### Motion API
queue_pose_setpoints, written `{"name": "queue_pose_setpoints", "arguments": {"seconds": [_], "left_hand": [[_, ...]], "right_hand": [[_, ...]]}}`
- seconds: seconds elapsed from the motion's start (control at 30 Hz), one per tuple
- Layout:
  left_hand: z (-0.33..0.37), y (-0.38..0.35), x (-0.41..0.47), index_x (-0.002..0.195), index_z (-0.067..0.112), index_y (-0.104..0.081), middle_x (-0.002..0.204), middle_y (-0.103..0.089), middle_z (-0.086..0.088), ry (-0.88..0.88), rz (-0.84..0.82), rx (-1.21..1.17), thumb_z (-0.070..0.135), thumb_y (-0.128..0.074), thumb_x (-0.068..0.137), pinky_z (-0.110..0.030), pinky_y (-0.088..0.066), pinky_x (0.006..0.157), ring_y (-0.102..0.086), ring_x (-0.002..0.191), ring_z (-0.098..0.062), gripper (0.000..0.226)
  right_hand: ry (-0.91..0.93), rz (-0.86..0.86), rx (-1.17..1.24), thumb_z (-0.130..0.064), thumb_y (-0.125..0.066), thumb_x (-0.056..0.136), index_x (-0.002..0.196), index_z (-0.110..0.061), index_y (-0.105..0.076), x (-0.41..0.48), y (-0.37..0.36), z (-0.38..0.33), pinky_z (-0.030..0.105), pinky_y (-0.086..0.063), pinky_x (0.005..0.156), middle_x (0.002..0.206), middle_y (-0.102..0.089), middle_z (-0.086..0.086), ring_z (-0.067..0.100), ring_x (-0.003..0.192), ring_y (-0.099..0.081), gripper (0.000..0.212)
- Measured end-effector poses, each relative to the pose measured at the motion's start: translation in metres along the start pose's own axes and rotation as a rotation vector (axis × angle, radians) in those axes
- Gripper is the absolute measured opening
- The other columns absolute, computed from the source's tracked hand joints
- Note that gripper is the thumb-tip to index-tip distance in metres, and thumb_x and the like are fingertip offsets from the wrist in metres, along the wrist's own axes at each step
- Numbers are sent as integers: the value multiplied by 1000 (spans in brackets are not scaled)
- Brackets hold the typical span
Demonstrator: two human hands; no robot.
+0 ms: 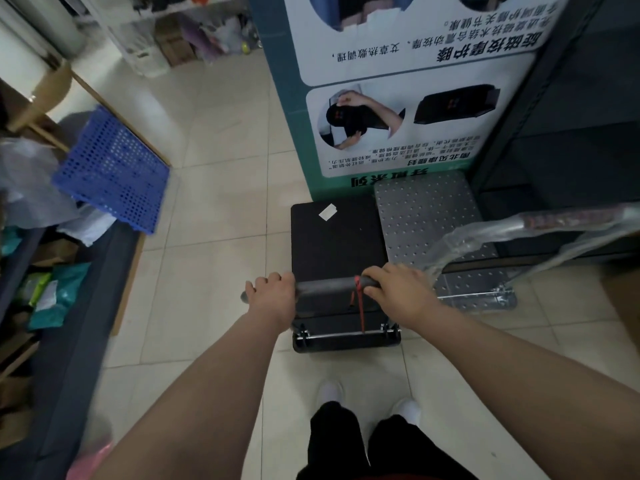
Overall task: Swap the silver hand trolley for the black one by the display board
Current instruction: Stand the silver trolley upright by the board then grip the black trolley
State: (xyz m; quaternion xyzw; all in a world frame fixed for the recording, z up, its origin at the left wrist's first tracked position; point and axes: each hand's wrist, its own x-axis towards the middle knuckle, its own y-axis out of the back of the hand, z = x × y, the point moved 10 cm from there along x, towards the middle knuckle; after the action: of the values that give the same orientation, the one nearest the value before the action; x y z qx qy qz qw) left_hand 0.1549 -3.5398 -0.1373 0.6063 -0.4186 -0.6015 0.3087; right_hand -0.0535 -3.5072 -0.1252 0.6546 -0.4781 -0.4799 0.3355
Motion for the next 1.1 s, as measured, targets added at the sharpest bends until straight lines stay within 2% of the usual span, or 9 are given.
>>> {"name": "queue_pose_setpoints", "arguments": {"seconds": [0.5, 0.73, 0.9, 1.0, 1.1], "left_hand": [[-10, 36, 74, 124, 12, -41, 126, -50, -11, -60, -1, 4, 8, -53, 87, -55, -27, 110, -45, 120, -37, 39], [-15, 32, 77, 127, 14, -39, 130, -49, -11, -115, -87, 24, 20, -53, 93, -55, -28, 110, -45, 122, -36, 37], [-6, 35, 65, 129, 16, -38, 131, -47, -10, -228, -67, -2, 40, -53, 94, -54, -33, 106, -45, 122, -33, 46], [0, 39, 56, 136, 22, -34, 135, -45, -7, -313, -25, -33, 45, -54, 92, -53, -36, 104, -43, 124, -30, 54], [9, 47, 44, 145, 25, -26, 142, -40, -7, -340, -1, -79, 44, -55, 92, -52, -36, 105, -39, 128, -31, 63]], "right_hand": [[-162, -62, 41, -38, -47, 95, 130, -32, -49, 75, 22, -2, 41, -36, 99, 123, -56, 3, 26, 120, -48, 36], [-175, -37, 52, -36, -49, 94, 129, -33, -50, 73, 15, -9, 39, -36, 100, 123, -58, 2, 26, 118, -51, 36], [-243, -65, 82, -33, -44, 96, 143, -27, -37, 62, 14, -5, 41, -33, 109, 140, -46, 5, 27, 129, -43, 48], [-299, -27, 123, -32, -45, 97, 148, -22, -29, 48, 24, 1, 42, -33, 110, 150, -35, 8, 31, 133, -39, 54], [-309, -32, 98, -35, -44, 97, 147, -20, -31, 29, 31, 5, 42, -33, 110, 150, -34, 9, 30, 133, -39, 54]]}}
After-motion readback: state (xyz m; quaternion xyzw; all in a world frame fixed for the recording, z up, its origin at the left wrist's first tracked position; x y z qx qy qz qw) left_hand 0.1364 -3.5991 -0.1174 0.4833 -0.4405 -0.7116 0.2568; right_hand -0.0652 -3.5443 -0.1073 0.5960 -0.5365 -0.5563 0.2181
